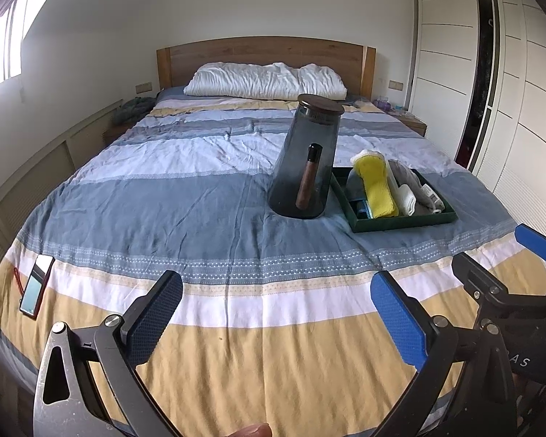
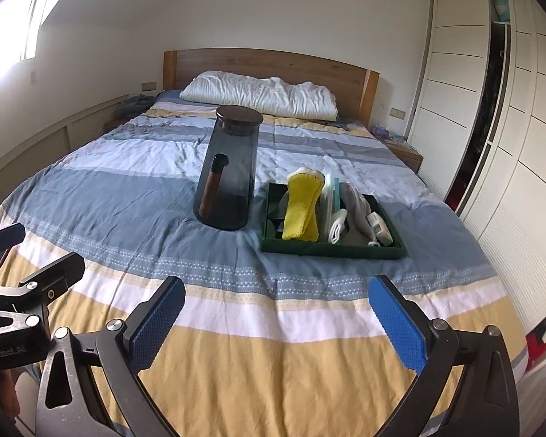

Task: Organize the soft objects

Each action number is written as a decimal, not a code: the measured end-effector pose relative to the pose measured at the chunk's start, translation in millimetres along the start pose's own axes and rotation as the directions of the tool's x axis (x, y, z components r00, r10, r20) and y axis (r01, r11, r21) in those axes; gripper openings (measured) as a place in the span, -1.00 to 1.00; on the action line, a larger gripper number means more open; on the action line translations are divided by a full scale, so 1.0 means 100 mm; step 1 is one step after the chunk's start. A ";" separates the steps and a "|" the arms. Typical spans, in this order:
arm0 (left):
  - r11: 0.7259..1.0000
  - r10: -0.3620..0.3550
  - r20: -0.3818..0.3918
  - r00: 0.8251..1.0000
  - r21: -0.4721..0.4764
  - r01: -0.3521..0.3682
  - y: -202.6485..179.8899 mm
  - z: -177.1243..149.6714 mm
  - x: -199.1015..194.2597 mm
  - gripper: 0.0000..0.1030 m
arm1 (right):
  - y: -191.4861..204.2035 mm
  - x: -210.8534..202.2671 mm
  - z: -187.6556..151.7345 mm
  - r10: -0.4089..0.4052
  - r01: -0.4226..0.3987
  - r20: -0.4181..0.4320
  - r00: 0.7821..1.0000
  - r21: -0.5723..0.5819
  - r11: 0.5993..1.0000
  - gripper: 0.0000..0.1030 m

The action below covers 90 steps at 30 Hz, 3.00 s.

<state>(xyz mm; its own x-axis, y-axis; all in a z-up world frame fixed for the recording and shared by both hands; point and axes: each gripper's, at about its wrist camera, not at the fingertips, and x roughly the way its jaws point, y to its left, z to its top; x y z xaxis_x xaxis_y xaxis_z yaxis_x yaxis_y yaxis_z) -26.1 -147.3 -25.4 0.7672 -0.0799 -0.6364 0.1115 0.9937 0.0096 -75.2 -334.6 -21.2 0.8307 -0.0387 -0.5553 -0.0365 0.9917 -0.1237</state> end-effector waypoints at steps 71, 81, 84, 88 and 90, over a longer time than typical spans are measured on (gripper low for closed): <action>0.998 0.039 -0.088 0.995 0.055 -0.034 0.06 -0.28 0.34 0.97 | -0.08 0.39 -0.30 -0.028 0.033 -0.049 0.998 0.110 0.993 0.99; 0.998 0.020 -0.070 0.997 0.066 -0.016 -0.01 -0.28 0.31 0.97 | -0.12 0.35 -0.30 -0.040 0.044 -0.038 0.998 0.116 0.992 0.99; 0.998 0.018 -0.068 0.998 0.057 -0.014 0.01 -0.28 0.31 0.97 | -0.10 0.35 -0.31 -0.037 0.041 -0.040 0.999 0.105 0.994 0.99; 0.999 0.016 -0.062 0.998 0.050 -0.013 0.04 -0.28 0.30 0.97 | -0.07 0.34 -0.31 -0.041 0.044 -0.041 0.998 0.089 0.995 0.99; 0.999 0.011 -0.058 0.998 0.043 -0.008 0.05 -0.27 0.29 0.97 | -0.06 0.33 -0.30 -0.043 0.046 -0.039 0.998 0.084 0.995 0.99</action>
<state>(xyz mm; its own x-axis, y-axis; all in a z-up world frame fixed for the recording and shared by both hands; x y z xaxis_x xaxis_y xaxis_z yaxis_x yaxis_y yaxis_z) -20.2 -142.1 -64.4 0.7305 -0.0644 -0.6799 0.1323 0.9900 0.0483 -63.9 -345.3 -63.7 0.8094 -0.0856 -0.5809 0.0482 0.9957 -0.0796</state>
